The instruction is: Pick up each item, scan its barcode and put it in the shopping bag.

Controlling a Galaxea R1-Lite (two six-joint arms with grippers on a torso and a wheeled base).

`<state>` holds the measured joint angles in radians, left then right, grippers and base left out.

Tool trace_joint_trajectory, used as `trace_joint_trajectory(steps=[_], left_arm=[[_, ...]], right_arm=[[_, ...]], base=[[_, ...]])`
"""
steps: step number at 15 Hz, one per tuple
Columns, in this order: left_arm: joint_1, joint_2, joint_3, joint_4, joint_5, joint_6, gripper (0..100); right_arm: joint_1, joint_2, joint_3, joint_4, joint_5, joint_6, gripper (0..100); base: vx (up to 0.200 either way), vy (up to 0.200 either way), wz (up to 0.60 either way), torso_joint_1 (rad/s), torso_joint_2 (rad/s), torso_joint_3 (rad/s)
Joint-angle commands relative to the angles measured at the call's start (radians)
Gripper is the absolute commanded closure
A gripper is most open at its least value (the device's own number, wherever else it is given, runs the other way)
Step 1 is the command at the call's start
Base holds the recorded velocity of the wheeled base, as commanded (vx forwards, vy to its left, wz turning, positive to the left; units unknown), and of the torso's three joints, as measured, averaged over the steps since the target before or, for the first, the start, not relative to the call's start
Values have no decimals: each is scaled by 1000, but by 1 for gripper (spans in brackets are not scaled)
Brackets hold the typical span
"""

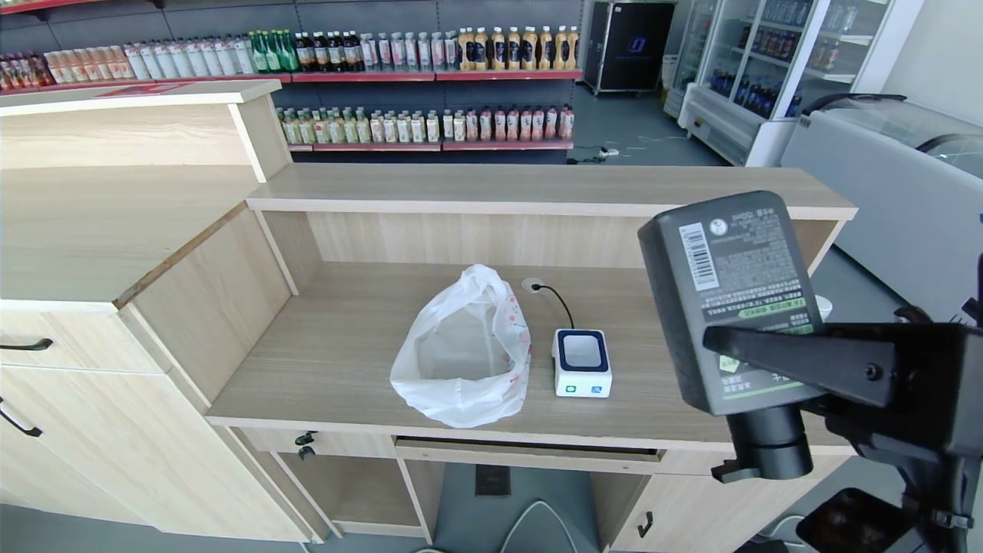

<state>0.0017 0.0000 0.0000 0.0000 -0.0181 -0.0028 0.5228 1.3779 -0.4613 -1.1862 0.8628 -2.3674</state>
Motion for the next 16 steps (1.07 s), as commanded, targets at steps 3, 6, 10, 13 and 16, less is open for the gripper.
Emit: trace_joint_trajectory(steps=[3,6,10,13,16], left_arm=[[0,2,0,0,0,0,0],[0,2,0,0,1,0,0],[0,2,0,0,1,0,0],[0,2,0,0,0,0,0],[0,0,0,0,0,0,0]], right_arm=[[181,87,-17,-70,-44,1,100],[255,56,16,-67,-65,-4,100],[252,-20,29,3,-19,-4,100],[249,-25,29,17,4,-6,100],[237,-20,29,25,2,-6,100]], base=[[0,0,0,0,0,0],[0,0,0,0,0,0],[0,0,0,0,0,0],[0,0,0,0,0,0],[0,0,0,0,0,0]])
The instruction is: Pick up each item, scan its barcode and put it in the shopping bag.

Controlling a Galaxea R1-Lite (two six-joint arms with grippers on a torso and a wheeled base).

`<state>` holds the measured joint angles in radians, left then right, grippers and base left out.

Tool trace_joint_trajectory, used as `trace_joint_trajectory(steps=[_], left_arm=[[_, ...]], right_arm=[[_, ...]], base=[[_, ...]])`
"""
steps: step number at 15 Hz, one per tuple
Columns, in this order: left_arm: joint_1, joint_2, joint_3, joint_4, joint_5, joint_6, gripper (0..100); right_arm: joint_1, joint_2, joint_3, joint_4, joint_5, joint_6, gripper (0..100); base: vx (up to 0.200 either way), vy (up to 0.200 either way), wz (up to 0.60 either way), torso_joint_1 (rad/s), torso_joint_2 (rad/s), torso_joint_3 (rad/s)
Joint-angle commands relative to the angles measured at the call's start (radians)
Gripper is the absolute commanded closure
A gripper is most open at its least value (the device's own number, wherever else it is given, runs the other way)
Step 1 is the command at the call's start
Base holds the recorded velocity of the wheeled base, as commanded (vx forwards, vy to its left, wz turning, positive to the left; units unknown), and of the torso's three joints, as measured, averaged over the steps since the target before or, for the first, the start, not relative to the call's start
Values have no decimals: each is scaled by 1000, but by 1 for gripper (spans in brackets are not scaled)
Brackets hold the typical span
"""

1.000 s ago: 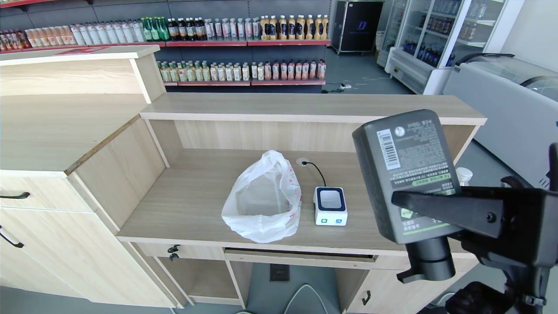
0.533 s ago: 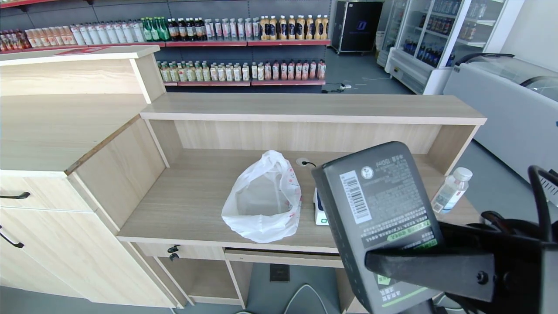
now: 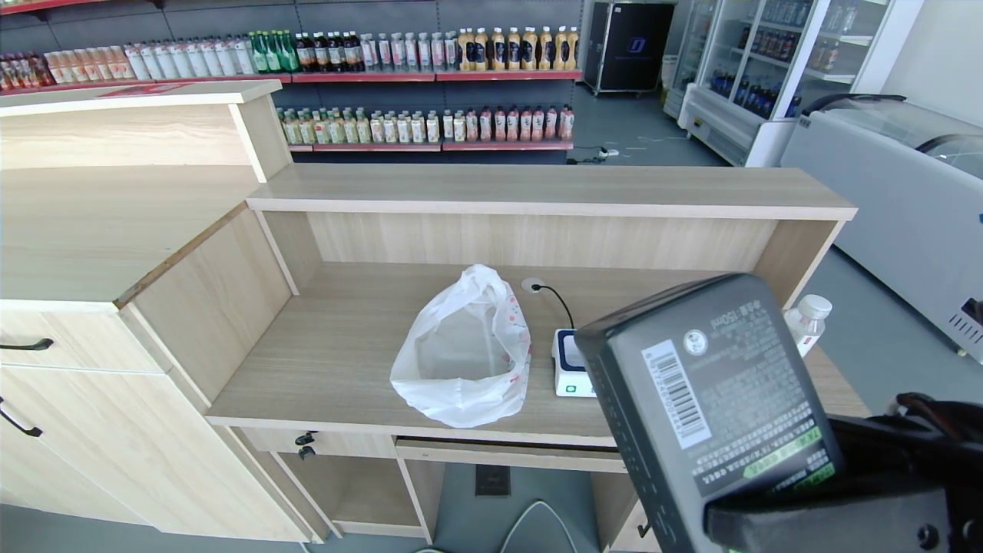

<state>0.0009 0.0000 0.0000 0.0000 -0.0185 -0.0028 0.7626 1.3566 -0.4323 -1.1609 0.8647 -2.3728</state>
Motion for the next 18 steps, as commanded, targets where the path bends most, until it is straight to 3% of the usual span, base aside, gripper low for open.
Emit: trace_joint_trajectory(steps=[1,18], left_arm=[[1,2,0,0,0,0,0],[1,2,0,0,0,0,0]], right_arm=[[-3,1,0,0,-1,0,100],[-12,-19,6,70,4,-37,100]], base=[[0,0,0,0,0,0],[0,0,0,0,0,0]])
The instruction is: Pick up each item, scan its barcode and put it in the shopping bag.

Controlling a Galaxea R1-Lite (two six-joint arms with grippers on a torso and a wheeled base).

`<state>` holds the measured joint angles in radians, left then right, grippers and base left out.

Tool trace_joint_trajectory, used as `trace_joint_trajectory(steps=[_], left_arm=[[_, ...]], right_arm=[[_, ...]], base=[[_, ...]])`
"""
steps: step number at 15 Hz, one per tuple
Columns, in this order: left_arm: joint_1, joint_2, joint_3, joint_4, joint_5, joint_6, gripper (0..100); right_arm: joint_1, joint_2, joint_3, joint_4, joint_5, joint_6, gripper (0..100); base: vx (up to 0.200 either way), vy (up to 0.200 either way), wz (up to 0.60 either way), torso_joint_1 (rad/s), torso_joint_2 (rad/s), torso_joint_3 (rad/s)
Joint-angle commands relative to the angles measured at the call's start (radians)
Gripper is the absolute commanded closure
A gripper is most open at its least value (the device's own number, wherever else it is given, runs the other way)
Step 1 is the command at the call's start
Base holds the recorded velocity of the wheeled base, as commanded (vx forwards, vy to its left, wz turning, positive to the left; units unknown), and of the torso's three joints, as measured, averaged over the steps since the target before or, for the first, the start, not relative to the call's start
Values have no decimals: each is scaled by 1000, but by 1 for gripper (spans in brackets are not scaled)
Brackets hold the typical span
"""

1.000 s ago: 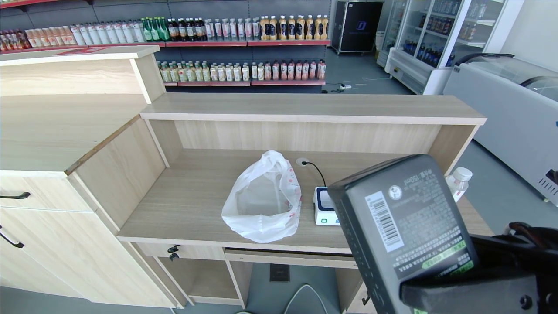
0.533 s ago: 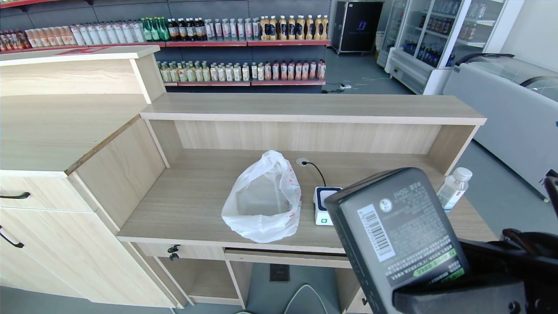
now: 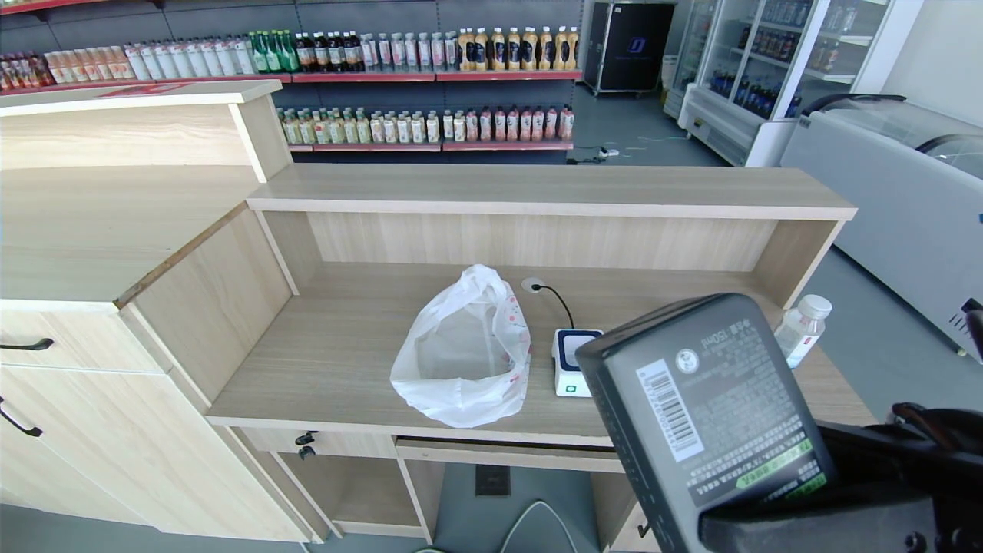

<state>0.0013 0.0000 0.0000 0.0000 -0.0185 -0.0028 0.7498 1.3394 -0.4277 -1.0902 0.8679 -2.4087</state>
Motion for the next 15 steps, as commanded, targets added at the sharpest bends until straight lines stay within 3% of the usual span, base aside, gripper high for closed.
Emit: trace_joint_trajectory(steps=[1,5,6,8,9,10,11,12,14,15], left_arm=[[0,2,0,0,0,0,0],[0,0,0,0,0,0,0],[0,2,0,0,0,0,0],[0,2,0,0,0,0,0],[0,0,0,0,0,0,0],[0,2,0,0,0,0,0],[0,0,0,0,2,0,0],[0,2,0,0,0,0,0],[0,2,0,0,2,0,0],[0,2,0,0,0,0,0]], right_arm=[[0,0,3,1,0,-1,100],[-1,-2,3,1,0,-3,100],[-67,-25,-10,3,-35,72,100],[-331,-109,-13,82,-124,316,100],[-415,-132,-14,122,-145,393,100],[-589,-170,-14,214,-196,576,100],[-690,-193,-10,296,-224,720,100],[-866,-226,-6,374,-225,907,100],[-1081,-241,1,380,-148,1020,100],[-1119,-241,3,388,-76,1114,100]], base=[[0,0,0,0,0,0],[0,0,0,0,0,0],[0,0,0,0,0,0],[0,0,0,0,0,0],[0,0,0,0,0,0],[0,0,0,0,0,0],[0,0,0,0,0,0],[0,0,0,0,0,0],[0,0,0,0,0,0],[0,0,0,0,0,0]])
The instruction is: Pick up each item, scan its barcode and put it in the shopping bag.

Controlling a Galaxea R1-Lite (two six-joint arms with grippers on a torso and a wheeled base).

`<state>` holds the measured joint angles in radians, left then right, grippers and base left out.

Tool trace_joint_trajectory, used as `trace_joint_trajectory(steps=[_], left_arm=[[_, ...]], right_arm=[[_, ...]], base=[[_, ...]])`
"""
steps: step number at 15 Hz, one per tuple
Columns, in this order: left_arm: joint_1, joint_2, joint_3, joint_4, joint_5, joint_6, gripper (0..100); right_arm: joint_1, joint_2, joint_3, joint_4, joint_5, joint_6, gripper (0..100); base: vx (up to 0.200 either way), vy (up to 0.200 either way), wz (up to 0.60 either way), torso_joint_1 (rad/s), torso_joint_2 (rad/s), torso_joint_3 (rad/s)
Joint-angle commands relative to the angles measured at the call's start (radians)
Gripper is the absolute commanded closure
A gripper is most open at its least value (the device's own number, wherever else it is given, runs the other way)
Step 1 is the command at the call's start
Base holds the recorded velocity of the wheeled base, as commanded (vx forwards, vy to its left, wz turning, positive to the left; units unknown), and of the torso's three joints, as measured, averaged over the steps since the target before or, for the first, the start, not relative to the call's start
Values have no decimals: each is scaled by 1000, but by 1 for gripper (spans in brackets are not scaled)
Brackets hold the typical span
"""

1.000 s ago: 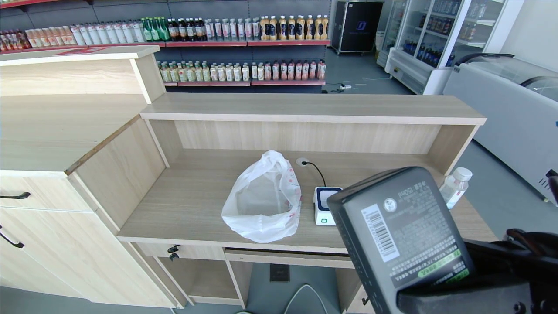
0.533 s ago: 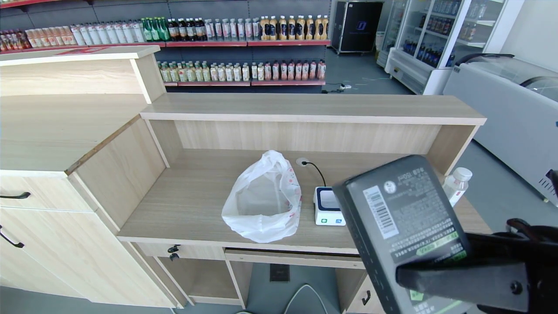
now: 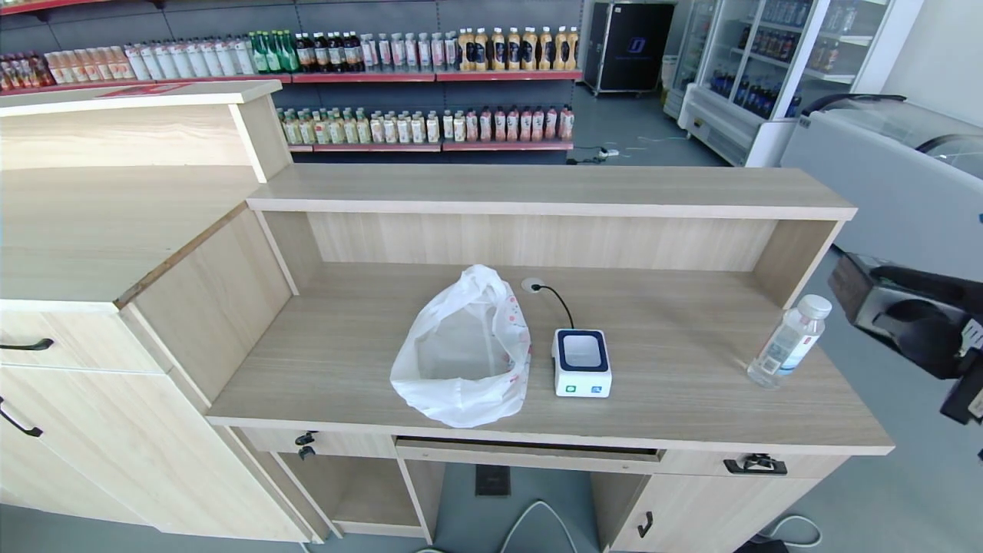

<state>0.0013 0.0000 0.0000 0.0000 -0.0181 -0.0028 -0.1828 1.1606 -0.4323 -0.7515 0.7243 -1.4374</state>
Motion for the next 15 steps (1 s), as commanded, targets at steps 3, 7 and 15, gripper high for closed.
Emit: trace_joint_trajectory(steps=[3,7,15], left_arm=[[0,2,0,0,0,0,0],[0,0,0,0,0,0,0],[0,0,0,0,0,0,0]], right_arm=[[-230,-62,15,81,118,198,100],[-224,-98,15,138,66,376,100],[25,126,-148,225,-416,1399,100]], base=[[0,0,0,0,0,0],[0,0,300,0,0,4],[0,0,375,3,1,3]])
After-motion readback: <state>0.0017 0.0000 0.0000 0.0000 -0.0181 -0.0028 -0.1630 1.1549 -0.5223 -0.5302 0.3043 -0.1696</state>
